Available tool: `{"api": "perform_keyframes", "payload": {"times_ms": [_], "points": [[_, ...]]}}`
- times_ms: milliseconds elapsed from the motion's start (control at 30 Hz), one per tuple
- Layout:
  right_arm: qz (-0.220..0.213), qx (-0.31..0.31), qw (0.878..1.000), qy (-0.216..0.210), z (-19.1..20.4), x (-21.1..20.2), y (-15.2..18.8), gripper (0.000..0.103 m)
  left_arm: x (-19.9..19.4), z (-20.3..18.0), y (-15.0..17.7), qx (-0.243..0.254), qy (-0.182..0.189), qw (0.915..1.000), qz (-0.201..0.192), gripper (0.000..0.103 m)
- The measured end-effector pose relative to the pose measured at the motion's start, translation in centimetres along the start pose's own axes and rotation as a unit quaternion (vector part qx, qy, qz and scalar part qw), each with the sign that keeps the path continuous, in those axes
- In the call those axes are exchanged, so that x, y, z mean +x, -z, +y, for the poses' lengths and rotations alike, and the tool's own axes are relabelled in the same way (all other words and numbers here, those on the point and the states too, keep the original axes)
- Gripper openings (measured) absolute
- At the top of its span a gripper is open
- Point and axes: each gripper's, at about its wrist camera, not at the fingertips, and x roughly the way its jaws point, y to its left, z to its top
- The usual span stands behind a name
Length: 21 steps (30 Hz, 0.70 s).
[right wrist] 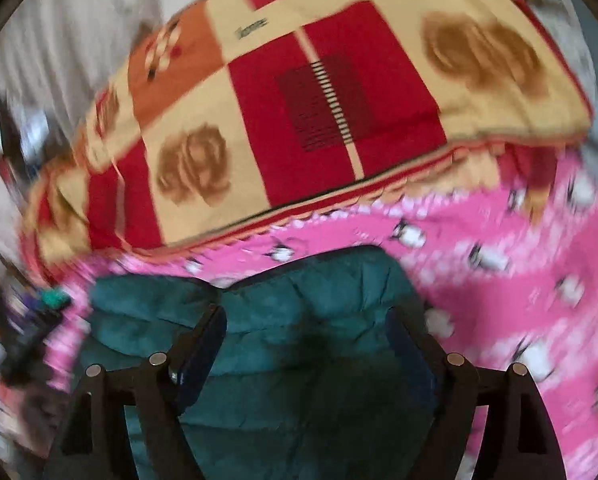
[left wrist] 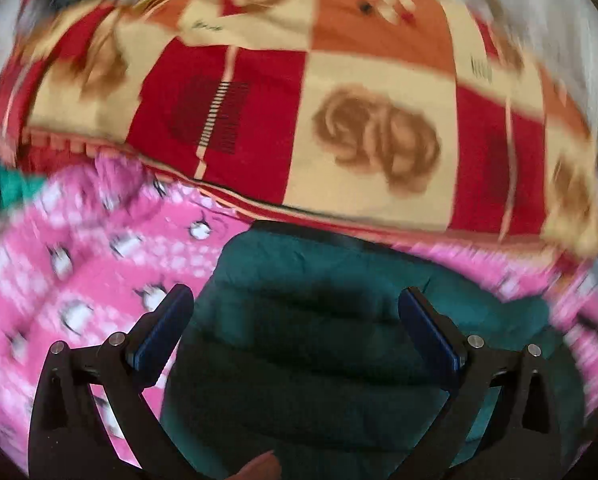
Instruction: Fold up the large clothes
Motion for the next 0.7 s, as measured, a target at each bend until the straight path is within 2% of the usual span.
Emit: {"api": "perform_keyframes", "payload": {"times_ms": [67, 167, 233, 333, 467, 567, 633, 700], "points": [[0.022, -0.014, 1.000, -0.003, 0.3, 1.6, 0.0, 0.075, 2.4, -1.1, 0.5, 0.023, -0.031, 0.9984, 0.043, 0.103], [0.097, -0.055, 0.994, 0.012, 1.0, 6.0, 0.5, 0.073, 6.7, -1.5, 2.1, 0.032, -0.049, 0.9903, 0.126, 0.103], [0.125, -0.073, 0.989, 0.028, 0.6, 8.1, 1.4, 0.074, 7.8, -1.5, 2.5, 0.031, -0.052, 0.9897, 0.130, 0.103], [0.142, -0.049, 0.988, 0.017, -0.8, 9.7, 1.9, 0.076, 9.1, -1.4, 3.0, 0.029, -0.062, 0.9882, 0.137, 0.103], [0.150, -0.047, 0.987, 0.017, -1.2, 10.4, 2.2, 0.077, 9.7, -1.7, 3.2, 0.034, -0.066, 0.9872, 0.141, 0.103], [0.136, -0.055, 0.989, 0.022, -0.9, 9.5, 2.2, 0.077, 9.1, -1.7, 2.8, 0.036, -0.063, 0.9879, 0.137, 0.103], [0.111, -0.066, 0.991, 0.030, -0.4, 8.0, 2.0, 0.075, 8.1, -1.7, 2.2, 0.038, -0.064, 0.9873, 0.140, 0.103], [0.072, -0.068, 0.995, 0.028, 0.6, 5.1, 1.6, 0.069, 6.4, -2.1, 1.4, 0.038, -0.057, 0.9883, 0.136, 0.103]]}}
